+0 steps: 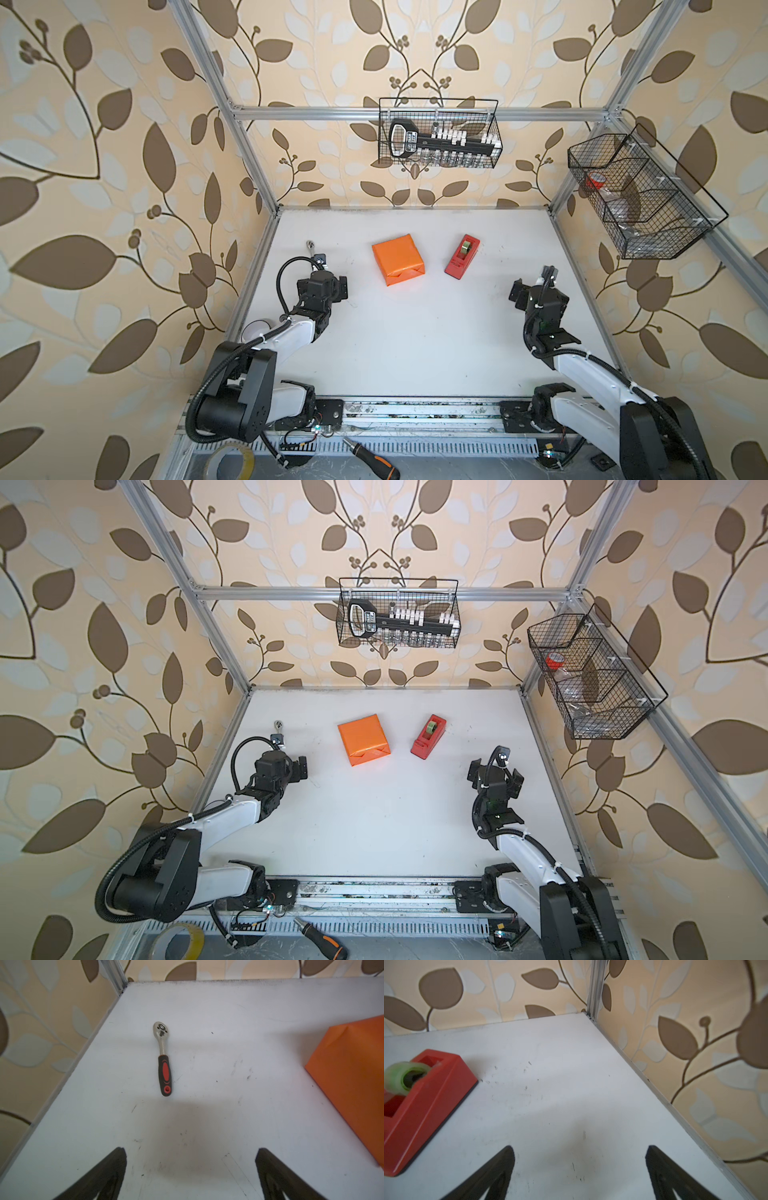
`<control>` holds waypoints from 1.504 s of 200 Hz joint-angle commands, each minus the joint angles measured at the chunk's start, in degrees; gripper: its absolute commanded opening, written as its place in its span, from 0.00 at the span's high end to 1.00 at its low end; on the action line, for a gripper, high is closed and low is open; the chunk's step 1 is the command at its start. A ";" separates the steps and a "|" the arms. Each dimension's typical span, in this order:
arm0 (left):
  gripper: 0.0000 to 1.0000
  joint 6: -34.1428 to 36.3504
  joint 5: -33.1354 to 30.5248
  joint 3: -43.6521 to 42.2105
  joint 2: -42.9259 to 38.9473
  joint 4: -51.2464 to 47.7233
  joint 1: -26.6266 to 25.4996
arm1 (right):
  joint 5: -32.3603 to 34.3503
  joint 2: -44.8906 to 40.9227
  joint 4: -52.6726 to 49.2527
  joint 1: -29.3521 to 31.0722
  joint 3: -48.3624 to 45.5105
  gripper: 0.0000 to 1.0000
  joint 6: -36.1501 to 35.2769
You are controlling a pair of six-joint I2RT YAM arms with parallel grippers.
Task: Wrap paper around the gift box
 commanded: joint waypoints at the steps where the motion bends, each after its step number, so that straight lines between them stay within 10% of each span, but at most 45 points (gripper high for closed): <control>1: 0.01 2.94 4.96 -0.94 2.16 9.87 1.59 | -2.87 2.20 9.45 -0.24 -1.30 0.00 -2.11; 66: 0.01 0.35 6.75 -4.05 10.19 21.83 6.33 | -11.27 12.56 37.96 -3.53 -7.82 0.00 -6.10; 301: 0.01 0.79 6.93 -3.86 10.64 22.16 6.35 | -20.03 16.98 35.82 -3.97 -5.34 0.00 -8.42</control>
